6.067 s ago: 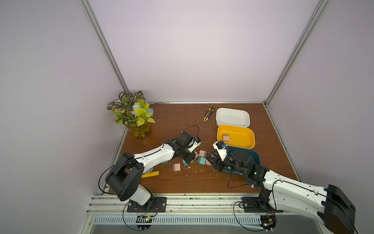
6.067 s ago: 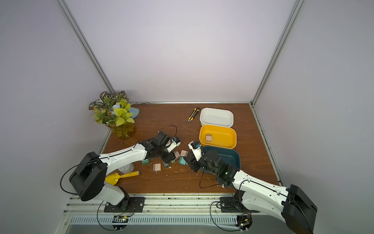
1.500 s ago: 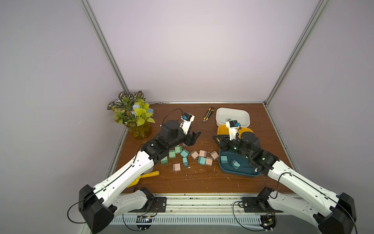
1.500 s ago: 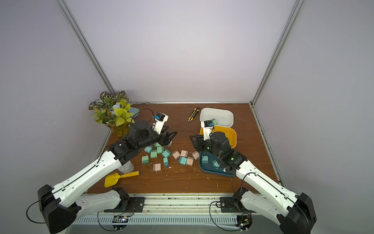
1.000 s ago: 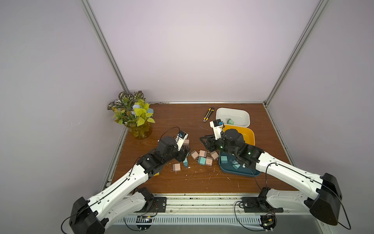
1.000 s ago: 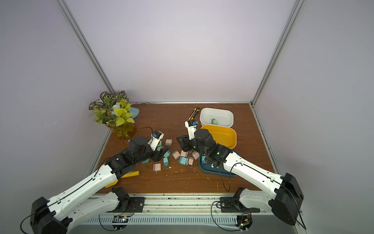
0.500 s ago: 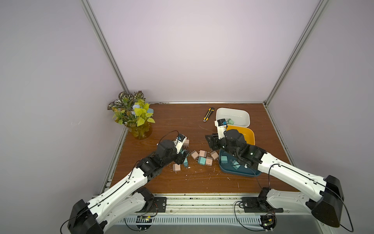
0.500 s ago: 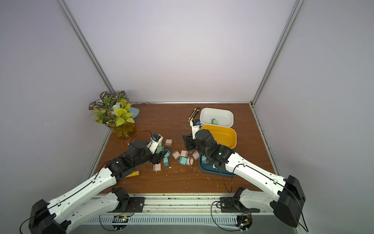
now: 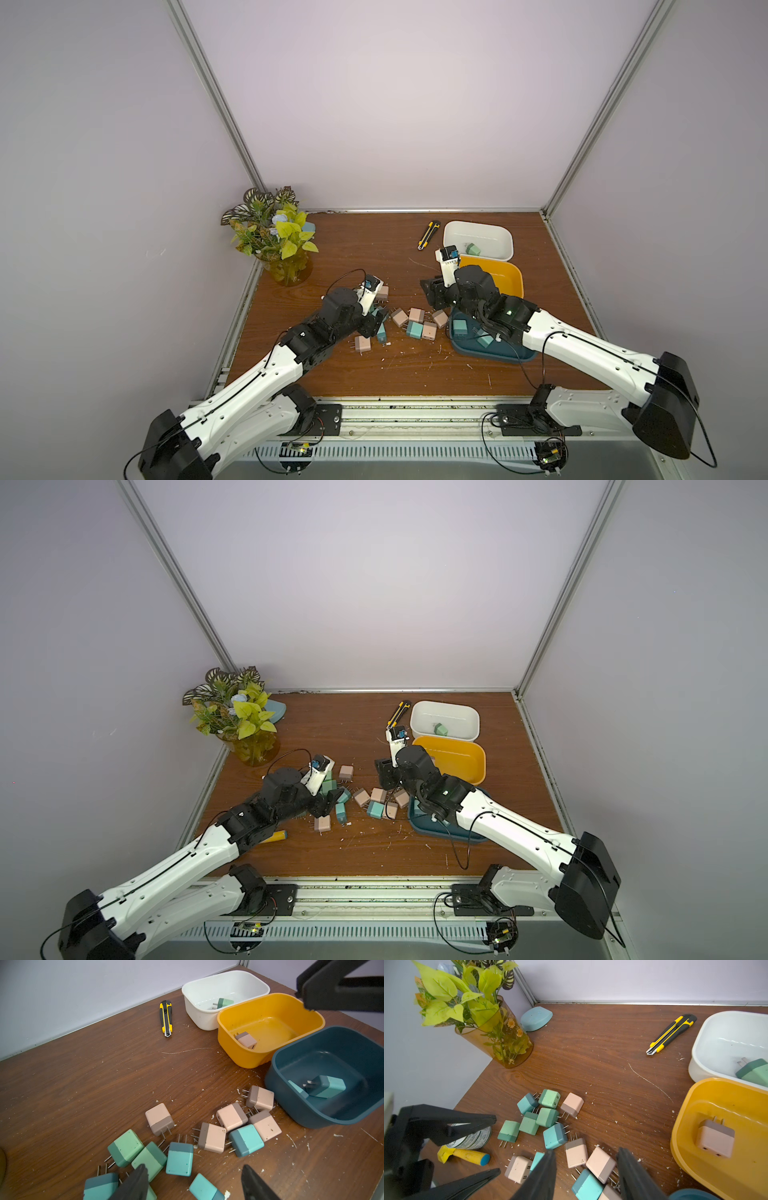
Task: Place the plugs by color into the storage box
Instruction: Pick up the plug from the center of the board.
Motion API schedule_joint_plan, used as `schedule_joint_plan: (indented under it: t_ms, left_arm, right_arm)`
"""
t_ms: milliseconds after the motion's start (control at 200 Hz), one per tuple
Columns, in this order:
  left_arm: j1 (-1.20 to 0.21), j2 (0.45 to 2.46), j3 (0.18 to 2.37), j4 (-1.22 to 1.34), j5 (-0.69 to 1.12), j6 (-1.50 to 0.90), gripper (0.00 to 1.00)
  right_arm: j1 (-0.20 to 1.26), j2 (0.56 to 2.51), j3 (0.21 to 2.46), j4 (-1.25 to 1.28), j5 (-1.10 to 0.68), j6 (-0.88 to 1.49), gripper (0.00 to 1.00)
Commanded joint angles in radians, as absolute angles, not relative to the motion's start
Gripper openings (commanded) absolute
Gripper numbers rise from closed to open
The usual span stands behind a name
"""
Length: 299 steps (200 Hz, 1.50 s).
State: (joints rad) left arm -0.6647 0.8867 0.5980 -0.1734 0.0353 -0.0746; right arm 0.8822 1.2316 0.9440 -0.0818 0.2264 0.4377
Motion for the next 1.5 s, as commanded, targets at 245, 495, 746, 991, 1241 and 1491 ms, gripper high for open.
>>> schedule_joint_plan:
  t_ms: [245,495,746,991,1241,1491]
  left_arm:
    - [-0.655,0.869,0.615,-0.240,0.003,-0.177,0.72]
    - [-0.655,0.794,0.603,-0.346,-0.026,-0.332,0.71]
    - [-0.656,0.629,0.535,-0.331,-0.053,-0.535,0.67]
    - [-0.654,0.529,0.531,-0.377,-0.159,-0.568,0.65]
    - [-0.654,0.587,0.546,-0.391,-0.124,-0.583,0.65]
    - [-0.654,0.548,0.516,-0.362,-0.129,-0.578,0.65]
  right_arm:
    - [0.919,1.254,0.883,-0.061,0.063,0.396,0.48]
    - [0.994,1.337,0.883,-0.011,0.064,0.422,0.42]
    - [1.066,1.409,0.888,0.069,0.100,0.534,0.48]
    - [1.133,1.551,0.984,0.040,0.132,0.576,0.44]
    - [1.168,1.670,1.051,0.053,0.144,0.625,0.49]
    - [1.184,1.767,1.128,-0.017,0.186,0.618,0.50]
